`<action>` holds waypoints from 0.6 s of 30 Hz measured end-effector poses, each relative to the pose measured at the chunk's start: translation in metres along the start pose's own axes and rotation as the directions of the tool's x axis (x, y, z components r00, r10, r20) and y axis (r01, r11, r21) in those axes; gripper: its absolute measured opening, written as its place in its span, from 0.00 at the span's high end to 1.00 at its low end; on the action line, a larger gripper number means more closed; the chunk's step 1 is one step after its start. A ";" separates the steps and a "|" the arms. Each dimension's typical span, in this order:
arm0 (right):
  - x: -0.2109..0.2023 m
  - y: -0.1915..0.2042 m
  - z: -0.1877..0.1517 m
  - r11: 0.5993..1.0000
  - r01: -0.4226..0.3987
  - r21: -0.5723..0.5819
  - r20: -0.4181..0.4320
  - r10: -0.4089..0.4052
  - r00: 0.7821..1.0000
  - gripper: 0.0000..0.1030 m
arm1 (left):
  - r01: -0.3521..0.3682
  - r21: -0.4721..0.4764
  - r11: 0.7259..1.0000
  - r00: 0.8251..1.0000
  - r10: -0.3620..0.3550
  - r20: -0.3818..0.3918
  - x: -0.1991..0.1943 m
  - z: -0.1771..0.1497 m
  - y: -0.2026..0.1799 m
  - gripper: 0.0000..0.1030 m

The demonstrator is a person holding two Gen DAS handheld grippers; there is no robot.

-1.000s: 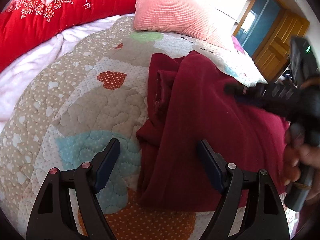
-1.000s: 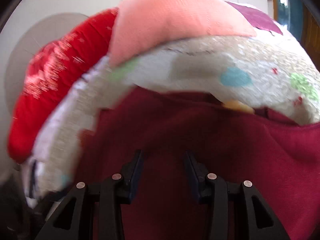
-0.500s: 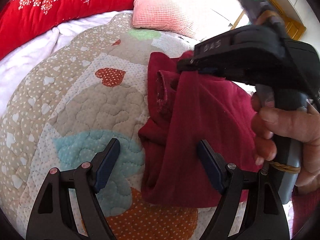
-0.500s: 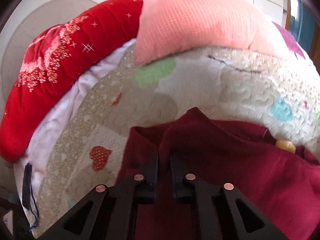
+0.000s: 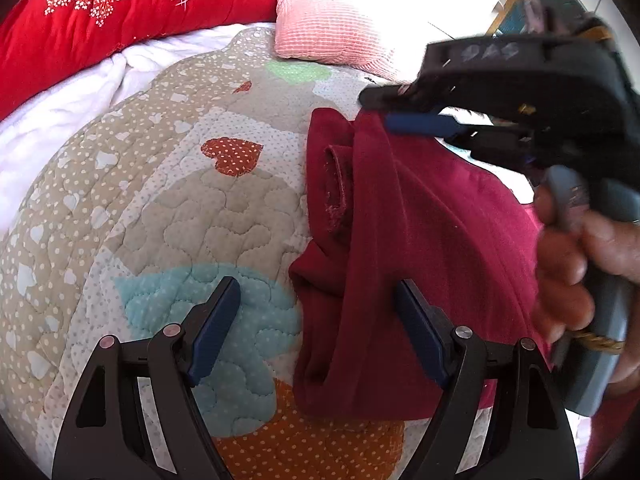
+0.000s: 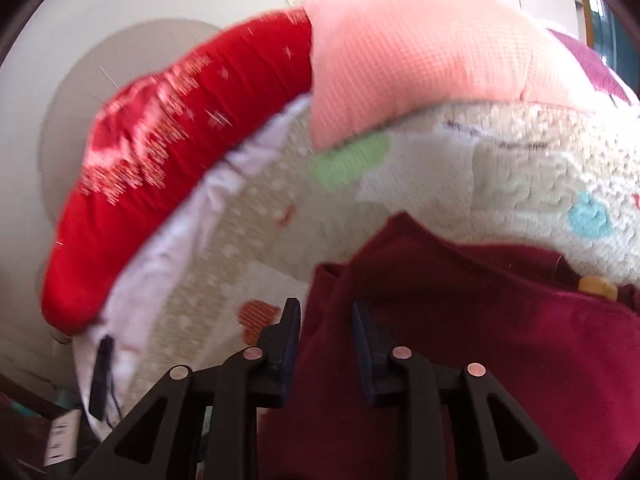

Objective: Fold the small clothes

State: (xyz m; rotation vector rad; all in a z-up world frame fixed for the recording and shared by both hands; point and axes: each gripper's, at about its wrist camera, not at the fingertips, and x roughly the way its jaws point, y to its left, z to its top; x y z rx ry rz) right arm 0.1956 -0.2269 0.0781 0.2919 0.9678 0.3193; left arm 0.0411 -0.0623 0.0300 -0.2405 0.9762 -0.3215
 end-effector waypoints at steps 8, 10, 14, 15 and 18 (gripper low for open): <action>0.047 -0.002 -0.008 0.997 0.076 -0.011 -0.120 -0.077 0.990 0.69 | 0.006 -0.001 1.000 1.000 -0.006 -0.005 0.005 0.001 0.002 0.22; 0.042 -0.002 -0.005 0.999 0.038 0.000 -0.111 -0.038 0.993 0.51 | 0.009 -0.001 1.000 1.000 -0.009 -0.006 0.006 0.002 0.002 0.22; 0.030 0.009 0.001 0.996 0.080 -0.031 -0.128 -0.083 0.988 0.39 | 0.028 -0.025 0.999 1.000 -0.028 -0.005 0.005 0.003 0.007 0.21; 0.030 0.010 0.001 0.993 0.109 -0.047 -0.134 -0.115 0.984 0.39 | 0.041 -0.044 0.998 0.999 -0.041 -0.002 0.004 0.003 0.010 0.21; 0.036 0.015 0.004 0.981 0.168 -0.093 -0.158 -0.181 0.971 0.31 | 0.079 -0.091 0.993 0.997 -0.079 0.006 0.002 0.004 0.019 0.22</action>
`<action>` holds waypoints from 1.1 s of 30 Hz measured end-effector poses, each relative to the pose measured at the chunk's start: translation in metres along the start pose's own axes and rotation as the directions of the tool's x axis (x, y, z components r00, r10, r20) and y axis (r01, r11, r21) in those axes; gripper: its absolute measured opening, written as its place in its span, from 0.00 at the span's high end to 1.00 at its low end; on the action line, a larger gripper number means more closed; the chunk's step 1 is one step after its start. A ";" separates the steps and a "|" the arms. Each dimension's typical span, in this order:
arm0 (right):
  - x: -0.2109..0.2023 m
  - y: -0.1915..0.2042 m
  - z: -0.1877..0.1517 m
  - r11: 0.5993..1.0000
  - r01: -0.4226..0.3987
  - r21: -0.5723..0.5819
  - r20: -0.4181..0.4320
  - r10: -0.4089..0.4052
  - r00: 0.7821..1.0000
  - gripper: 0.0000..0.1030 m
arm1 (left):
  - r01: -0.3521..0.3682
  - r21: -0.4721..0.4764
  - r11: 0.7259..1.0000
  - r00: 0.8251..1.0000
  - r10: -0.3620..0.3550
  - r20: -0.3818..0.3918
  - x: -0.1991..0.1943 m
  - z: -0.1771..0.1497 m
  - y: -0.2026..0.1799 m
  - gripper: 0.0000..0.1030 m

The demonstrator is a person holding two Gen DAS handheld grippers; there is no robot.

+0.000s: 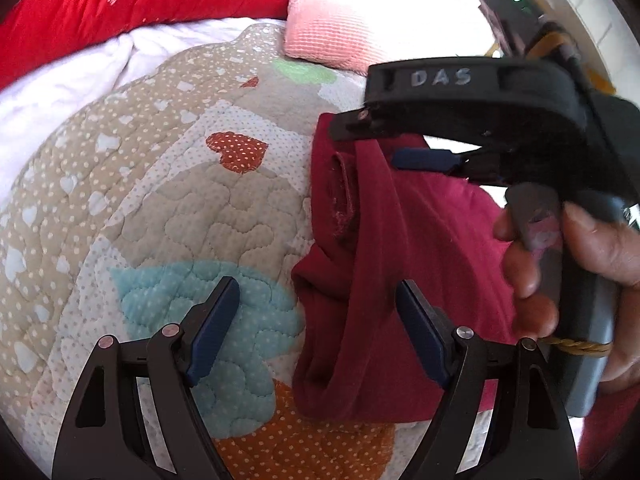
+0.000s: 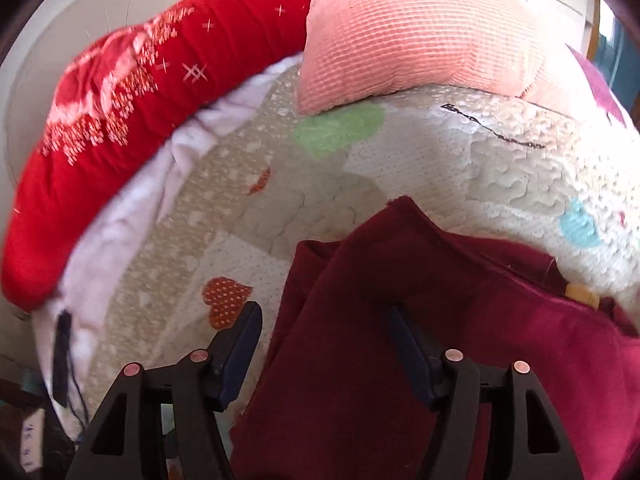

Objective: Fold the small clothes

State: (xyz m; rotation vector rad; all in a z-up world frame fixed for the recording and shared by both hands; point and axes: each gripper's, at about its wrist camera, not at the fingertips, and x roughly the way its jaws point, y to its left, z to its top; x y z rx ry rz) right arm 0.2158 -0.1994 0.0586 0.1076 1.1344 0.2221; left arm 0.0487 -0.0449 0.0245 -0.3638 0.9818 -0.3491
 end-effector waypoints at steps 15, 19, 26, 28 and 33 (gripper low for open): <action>-0.025 -0.030 -0.018 0.996 -0.085 0.020 0.128 0.082 0.988 0.81 | -0.053 0.076 0.996 0.998 0.052 0.020 0.008 -0.006 -0.019 0.17; -0.056 -0.046 -0.029 0.985 -0.165 0.049 0.184 0.154 0.971 0.82 | -0.006 0.107 0.994 0.999 0.001 0.045 0.009 -0.010 -0.033 0.17; -0.091 -0.074 -0.045 0.975 -0.205 0.089 0.255 0.177 0.951 0.83 | 0.081 0.183 0.980 0.994 -0.092 0.053 -0.002 -0.018 -0.062 0.78; -0.100 -0.079 -0.050 0.975 -0.204 0.084 0.266 0.176 0.948 0.83 | 0.073 0.219 0.973 0.993 -0.090 0.071 -0.011 -0.019 -0.081 0.83; -0.136 -0.106 -0.063 0.975 -0.204 0.093 0.317 0.165 0.934 0.84 | 0.116 0.294 0.949 0.986 -0.145 0.080 -0.028 -0.019 -0.126 0.85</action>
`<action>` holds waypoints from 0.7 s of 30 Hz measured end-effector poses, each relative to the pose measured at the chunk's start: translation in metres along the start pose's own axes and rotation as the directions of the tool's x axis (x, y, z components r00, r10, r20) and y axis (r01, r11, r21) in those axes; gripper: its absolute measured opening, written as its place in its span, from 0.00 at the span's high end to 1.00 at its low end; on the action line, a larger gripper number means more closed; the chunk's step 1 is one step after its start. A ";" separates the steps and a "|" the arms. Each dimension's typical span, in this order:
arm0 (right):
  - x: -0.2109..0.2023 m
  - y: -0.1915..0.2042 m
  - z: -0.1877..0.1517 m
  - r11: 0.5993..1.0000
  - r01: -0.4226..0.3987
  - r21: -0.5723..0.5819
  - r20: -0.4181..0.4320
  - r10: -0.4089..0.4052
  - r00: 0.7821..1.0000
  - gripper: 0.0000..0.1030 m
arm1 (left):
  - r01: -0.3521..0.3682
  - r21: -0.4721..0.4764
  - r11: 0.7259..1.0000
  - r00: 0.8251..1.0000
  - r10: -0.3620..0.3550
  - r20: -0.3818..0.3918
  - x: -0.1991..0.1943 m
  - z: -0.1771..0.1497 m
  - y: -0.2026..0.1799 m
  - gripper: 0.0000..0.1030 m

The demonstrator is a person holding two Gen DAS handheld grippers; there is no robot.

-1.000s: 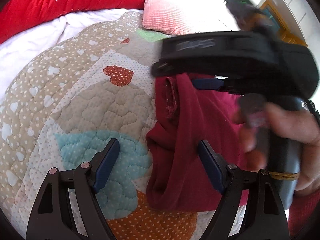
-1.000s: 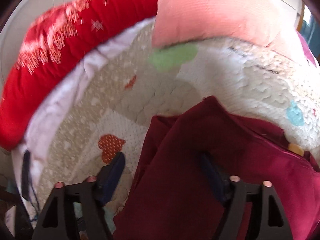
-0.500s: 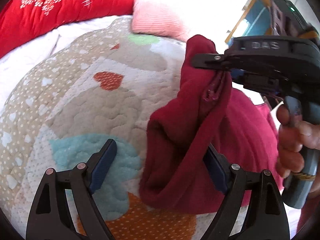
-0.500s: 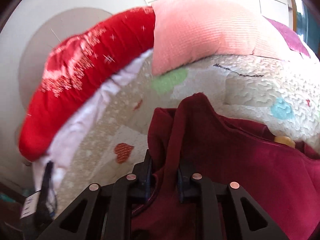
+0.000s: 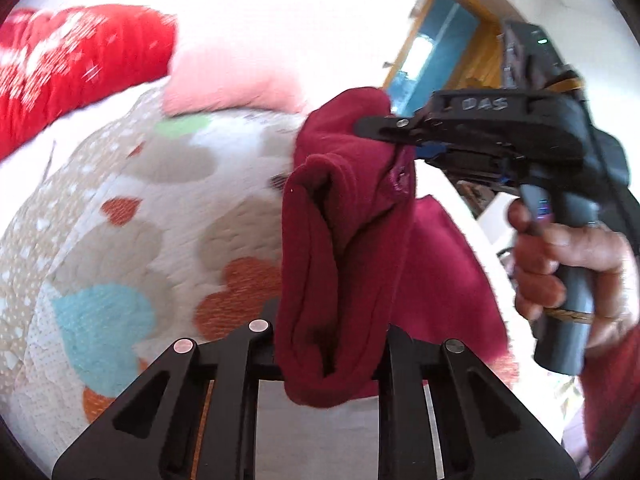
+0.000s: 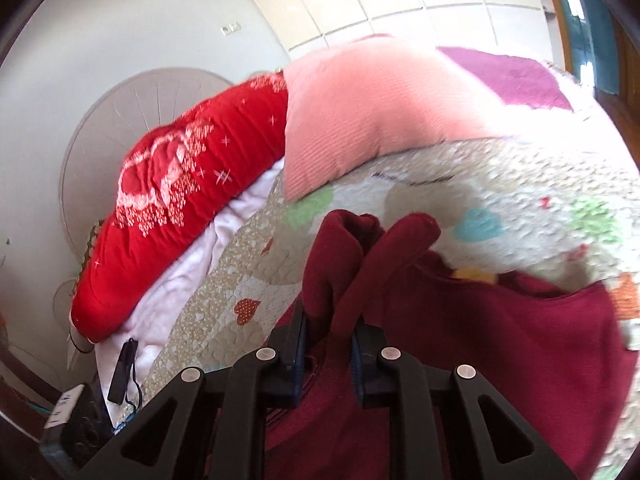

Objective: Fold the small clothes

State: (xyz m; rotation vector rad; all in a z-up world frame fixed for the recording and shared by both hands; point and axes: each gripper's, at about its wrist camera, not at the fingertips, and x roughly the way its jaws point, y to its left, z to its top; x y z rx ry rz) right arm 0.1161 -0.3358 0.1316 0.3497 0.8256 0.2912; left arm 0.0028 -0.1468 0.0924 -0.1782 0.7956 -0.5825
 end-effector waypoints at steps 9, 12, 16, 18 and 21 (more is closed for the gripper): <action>-0.086 -0.072 -0.017 0.994 0.102 0.042 0.095 -0.106 0.990 0.85 | 0.115 0.196 0.974 0.993 -0.109 -0.041 0.031 -0.001 -0.106 0.85; -0.091 -0.113 -0.035 0.981 0.161 0.112 0.073 -0.170 0.983 0.85 | 0.140 0.228 0.964 0.987 -0.118 -0.107 0.064 -0.017 -0.133 0.85; -0.069 -0.165 -0.063 0.951 0.201 0.234 -0.012 -0.204 0.979 0.85 | 0.130 0.262 0.956 0.975 -0.075 -0.209 0.102 -0.034 -0.147 0.85; -0.066 -0.185 -0.075 0.935 0.150 0.320 -0.010 -0.155 0.988 0.80 | 0.126 0.298 0.946 0.973 -0.060 -0.221 0.099 -0.036 -0.149 0.85; -0.088 -0.192 -0.082 0.916 0.083 0.394 0.051 -0.112 0.992 0.57 | 0.149 0.323 0.934 0.972 -0.079 -0.220 0.075 -0.033 -0.149 0.74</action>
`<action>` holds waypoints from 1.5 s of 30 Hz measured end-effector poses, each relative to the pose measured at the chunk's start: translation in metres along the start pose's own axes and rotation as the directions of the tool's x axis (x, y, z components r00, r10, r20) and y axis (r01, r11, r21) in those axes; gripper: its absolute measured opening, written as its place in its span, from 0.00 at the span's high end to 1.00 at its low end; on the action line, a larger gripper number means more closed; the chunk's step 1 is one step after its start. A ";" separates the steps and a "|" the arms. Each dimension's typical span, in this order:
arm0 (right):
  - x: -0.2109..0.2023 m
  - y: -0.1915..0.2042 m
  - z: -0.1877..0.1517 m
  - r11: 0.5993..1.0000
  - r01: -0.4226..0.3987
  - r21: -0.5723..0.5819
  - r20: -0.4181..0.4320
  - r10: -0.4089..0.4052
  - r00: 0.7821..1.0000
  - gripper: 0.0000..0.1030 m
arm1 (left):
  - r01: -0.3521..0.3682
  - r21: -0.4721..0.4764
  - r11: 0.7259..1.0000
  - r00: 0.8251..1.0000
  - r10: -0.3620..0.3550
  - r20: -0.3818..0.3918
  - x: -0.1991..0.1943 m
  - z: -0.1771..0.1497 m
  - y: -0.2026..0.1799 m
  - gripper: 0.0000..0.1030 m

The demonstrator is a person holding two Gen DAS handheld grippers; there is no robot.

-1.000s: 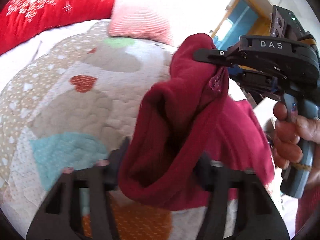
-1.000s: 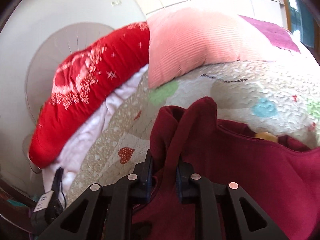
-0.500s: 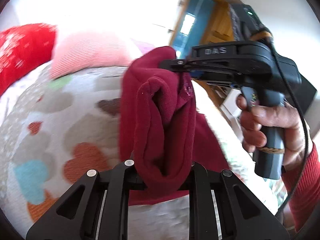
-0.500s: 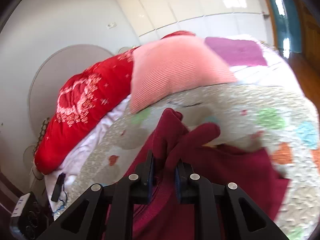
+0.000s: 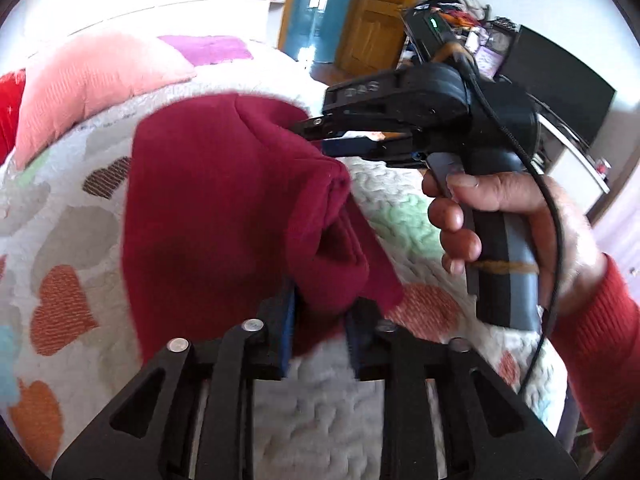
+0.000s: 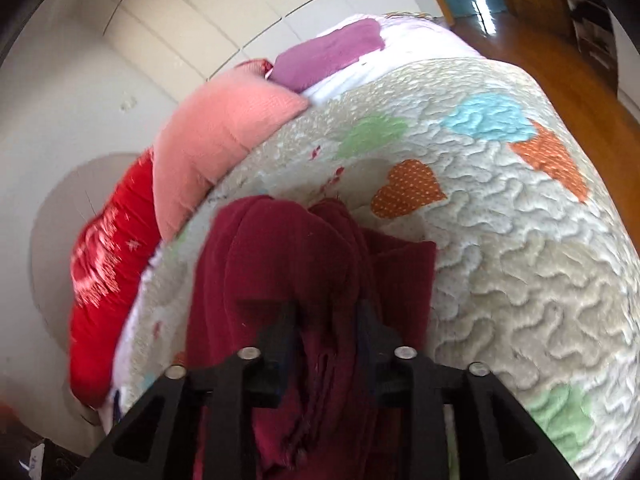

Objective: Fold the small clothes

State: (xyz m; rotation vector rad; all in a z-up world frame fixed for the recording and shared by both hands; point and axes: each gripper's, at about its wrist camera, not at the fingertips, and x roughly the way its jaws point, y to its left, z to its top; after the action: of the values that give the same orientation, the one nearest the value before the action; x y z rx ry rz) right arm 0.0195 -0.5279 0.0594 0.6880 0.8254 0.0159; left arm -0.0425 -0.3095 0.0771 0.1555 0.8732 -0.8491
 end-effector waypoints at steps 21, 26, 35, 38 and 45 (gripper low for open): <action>-0.024 0.068 -0.103 0.977 -0.090 -0.194 -0.103 0.071 0.992 0.94 | -0.191 -0.013 0.982 0.982 0.190 -0.018 0.005 -0.039 0.060 0.52; -0.048 0.060 -0.110 0.970 -0.061 -0.236 -0.037 0.054 0.998 0.94 | -0.177 -0.029 0.984 0.983 0.178 0.035 -0.030 -0.039 0.059 0.52; -0.051 0.036 -0.109 0.980 -0.051 -0.190 -0.061 0.040 0.997 0.73 | -0.161 -0.070 0.984 0.985 0.165 0.054 -0.025 -0.025 0.055 0.52; -0.074 0.026 -0.089 0.992 -0.092 -0.084 0.033 0.095 0.995 0.45 | -0.159 -0.044 0.986 0.987 0.160 0.027 -0.009 -0.022 0.049 0.52; -0.021 0.008 -0.050 0.990 -0.099 0.099 0.010 0.099 0.995 0.39 | -0.160 -0.051 0.986 0.987 0.161 0.009 0.005 -0.027 0.043 0.51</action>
State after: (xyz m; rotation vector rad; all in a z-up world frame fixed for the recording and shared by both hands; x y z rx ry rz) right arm -0.0271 -0.4992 0.0544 0.8218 0.7901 0.0630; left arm -0.0268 -0.2708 0.0468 0.1744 0.8572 -0.6766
